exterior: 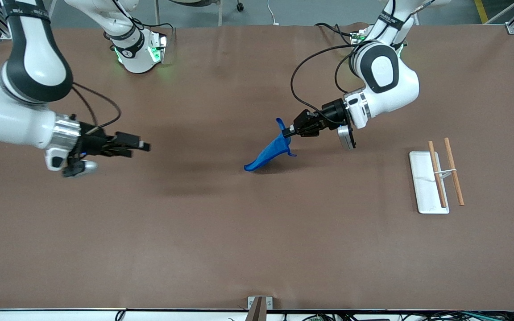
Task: Right arm passes towel to left arm to hang
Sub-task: 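Carry the towel with the left gripper toward the dowel rack, then drape the towel over the wooden dowels and open the left gripper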
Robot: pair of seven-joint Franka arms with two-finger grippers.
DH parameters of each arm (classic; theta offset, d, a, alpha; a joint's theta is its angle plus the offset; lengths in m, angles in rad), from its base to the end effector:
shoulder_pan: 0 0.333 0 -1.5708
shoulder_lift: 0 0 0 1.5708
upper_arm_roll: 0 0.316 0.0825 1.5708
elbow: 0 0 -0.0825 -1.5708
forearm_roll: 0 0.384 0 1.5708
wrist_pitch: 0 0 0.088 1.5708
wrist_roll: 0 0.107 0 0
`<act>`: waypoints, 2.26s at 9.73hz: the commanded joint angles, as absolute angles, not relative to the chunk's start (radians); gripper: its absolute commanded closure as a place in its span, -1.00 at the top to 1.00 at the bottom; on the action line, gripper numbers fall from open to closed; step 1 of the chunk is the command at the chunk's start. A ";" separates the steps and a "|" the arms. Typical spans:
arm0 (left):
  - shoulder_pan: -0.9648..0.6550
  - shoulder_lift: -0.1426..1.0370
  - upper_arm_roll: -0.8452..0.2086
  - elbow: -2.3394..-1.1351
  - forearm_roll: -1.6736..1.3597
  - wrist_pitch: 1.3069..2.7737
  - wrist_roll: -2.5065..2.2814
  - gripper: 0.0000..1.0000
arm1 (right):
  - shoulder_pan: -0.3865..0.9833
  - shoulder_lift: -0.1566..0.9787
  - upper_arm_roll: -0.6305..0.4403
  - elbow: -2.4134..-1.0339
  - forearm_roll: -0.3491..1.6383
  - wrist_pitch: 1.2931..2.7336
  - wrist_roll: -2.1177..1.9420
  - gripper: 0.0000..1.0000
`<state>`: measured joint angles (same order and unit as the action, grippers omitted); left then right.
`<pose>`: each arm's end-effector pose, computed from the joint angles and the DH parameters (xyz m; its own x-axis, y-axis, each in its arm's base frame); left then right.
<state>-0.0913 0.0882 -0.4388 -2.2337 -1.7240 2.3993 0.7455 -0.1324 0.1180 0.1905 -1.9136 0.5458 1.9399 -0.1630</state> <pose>0.4705 -0.2826 0.3500 0.9829 0.1692 0.0731 0.0015 -0.4038 0.9148 0.5790 0.0660 0.4365 0.9981 0.0119 -0.0601 -0.0198 -0.8653 -0.5008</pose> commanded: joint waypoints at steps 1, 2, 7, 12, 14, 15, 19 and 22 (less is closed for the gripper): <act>-0.089 0.112 -0.425 -2.232 -1.578 2.418 0.677 -1.00 | -0.123 0.069 0.122 -1.917 0.337 1.980 -0.140 1.00; -0.081 0.110 -0.419 -2.233 -1.522 2.418 0.658 -1.00 | -0.120 0.063 0.092 -1.908 0.251 1.980 -0.129 1.00; -0.064 0.097 -0.263 -2.206 -1.009 2.268 0.502 -1.00 | -0.106 -0.002 0.057 -1.681 -0.052 1.734 0.101 1.00; -0.063 0.094 0.039 -2.019 -0.453 1.970 0.449 -1.00 | -0.083 0.003 -0.086 -1.506 -0.037 1.562 0.011 1.00; -0.064 0.084 0.156 -2.002 -0.390 1.965 0.491 -1.00 | -0.083 0.002 -0.086 -1.497 -0.032 1.559 0.015 1.00; -0.063 0.086 0.172 -1.997 -0.359 1.967 0.494 -0.99 | -0.081 0.002 -0.083 -1.497 -0.046 1.559 0.011 1.00; -0.061 0.139 0.352 -1.916 -0.229 1.968 0.502 -0.98 | -0.078 0.002 -0.081 -1.485 -0.052 1.539 0.014 1.00; -0.060 0.245 0.468 -1.838 -0.239 1.986 0.595 -0.93 | -0.077 0.002 -0.080 -1.485 -0.051 1.540 0.014 1.00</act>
